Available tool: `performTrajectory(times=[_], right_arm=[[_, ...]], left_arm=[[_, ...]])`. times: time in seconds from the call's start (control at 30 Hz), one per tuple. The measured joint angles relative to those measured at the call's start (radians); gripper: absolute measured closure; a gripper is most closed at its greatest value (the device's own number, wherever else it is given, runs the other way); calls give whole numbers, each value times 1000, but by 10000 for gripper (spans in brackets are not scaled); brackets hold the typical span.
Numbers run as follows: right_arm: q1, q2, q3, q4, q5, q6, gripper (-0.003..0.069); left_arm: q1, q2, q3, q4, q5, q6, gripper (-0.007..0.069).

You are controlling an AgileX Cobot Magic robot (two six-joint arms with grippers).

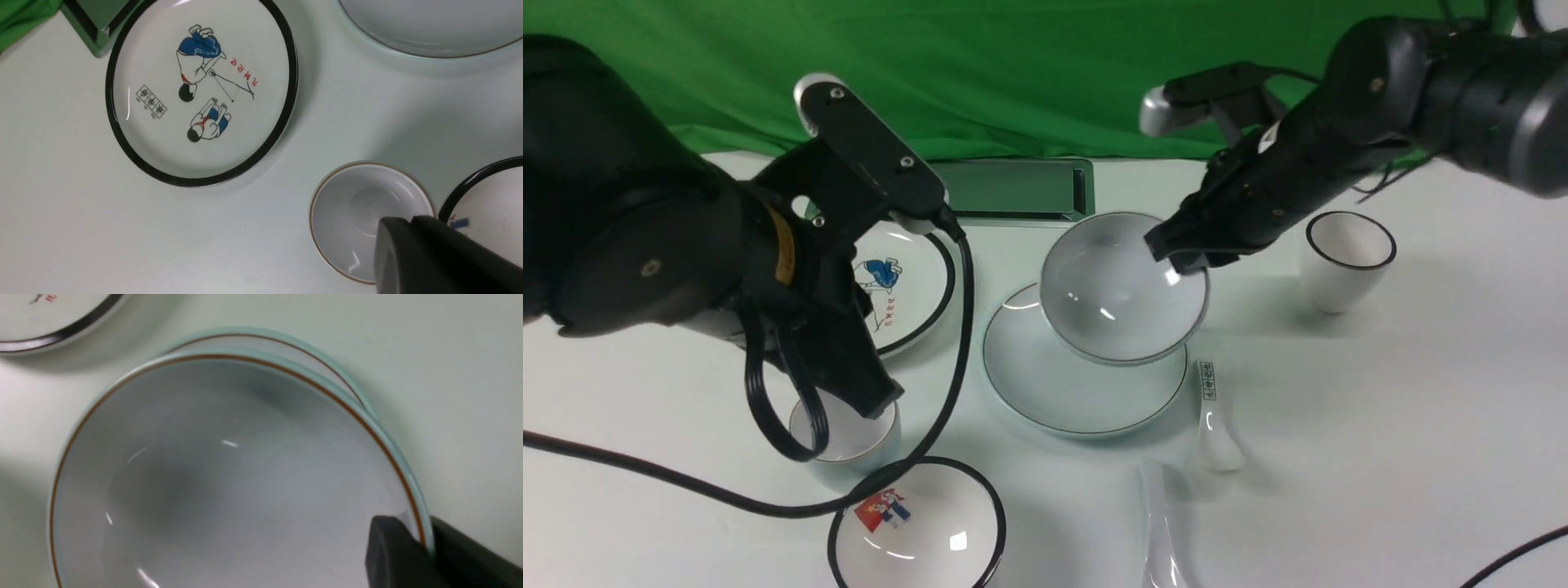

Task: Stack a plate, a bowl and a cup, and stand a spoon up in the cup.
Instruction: Use the right arm to put the blue rice bowl into the blue large plate in the middle

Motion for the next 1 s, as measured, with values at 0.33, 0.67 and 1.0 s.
performTrajectory(times=[0.33, 0.67, 1.0], right_arm=[[15, 175, -106, 0, 0, 61, 592], [15, 178, -137, -3, 63, 68, 377], [15, 87, -383, -39, 449, -73, 93]], left_arm=[[29, 0, 0, -27, 14, -97, 653], [296, 1, 0, -189, -9, -68, 615], [342, 102, 27, -355, -48, 32, 218]])
